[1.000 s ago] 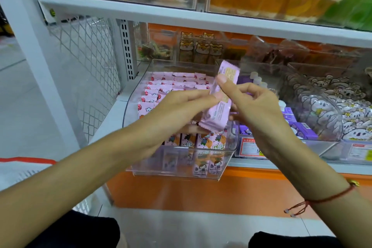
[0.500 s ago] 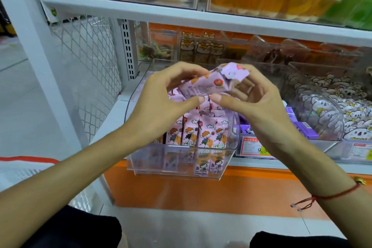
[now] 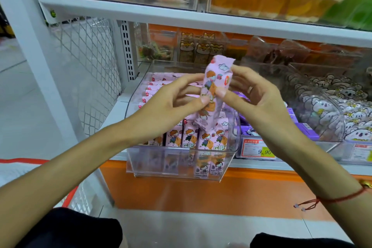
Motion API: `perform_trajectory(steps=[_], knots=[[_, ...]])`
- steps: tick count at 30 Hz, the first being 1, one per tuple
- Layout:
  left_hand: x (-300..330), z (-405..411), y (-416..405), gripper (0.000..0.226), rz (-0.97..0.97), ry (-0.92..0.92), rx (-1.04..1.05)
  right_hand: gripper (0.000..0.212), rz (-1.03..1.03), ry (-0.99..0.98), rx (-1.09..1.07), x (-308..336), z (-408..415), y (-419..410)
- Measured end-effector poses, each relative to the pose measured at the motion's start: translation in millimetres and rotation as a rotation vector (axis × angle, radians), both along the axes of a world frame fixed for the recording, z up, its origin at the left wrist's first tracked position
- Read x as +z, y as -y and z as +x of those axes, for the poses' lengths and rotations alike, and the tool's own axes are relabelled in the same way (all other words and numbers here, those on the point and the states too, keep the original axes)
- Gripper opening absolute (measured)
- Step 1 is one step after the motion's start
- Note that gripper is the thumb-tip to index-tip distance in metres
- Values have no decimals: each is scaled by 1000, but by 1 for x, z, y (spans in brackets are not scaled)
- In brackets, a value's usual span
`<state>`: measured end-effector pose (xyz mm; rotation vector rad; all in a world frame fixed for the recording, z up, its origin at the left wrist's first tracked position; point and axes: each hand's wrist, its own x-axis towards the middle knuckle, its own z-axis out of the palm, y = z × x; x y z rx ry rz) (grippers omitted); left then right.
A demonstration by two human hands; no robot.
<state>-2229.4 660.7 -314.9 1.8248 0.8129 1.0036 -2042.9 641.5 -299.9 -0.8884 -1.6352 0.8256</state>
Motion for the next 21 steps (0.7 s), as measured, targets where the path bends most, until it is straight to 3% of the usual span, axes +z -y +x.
perform_trajectory(steps=[3, 6, 10, 13, 16, 21], knots=[[1, 0, 1, 49, 58, -11, 34, 54, -14, 103, 60, 0, -4, 3], [0, 6, 3, 39, 56, 123, 153, 64, 25, 189, -24, -3, -8, 5], [1, 10, 5, 48, 54, 206, 212, 40, 100, 241, -129, -6, -13, 3], [7, 6, 5, 64, 139, 180, 245, 36, 103, 311, -116, -6, -9, -1], [13, 1, 4, 49, 209, 174, 247, 43, 128, 363, -110, -8, -3, -3], [15, 1, -14, 35, 300, 260, 411, 60, 117, 586, -412, -17, 14, -13]])
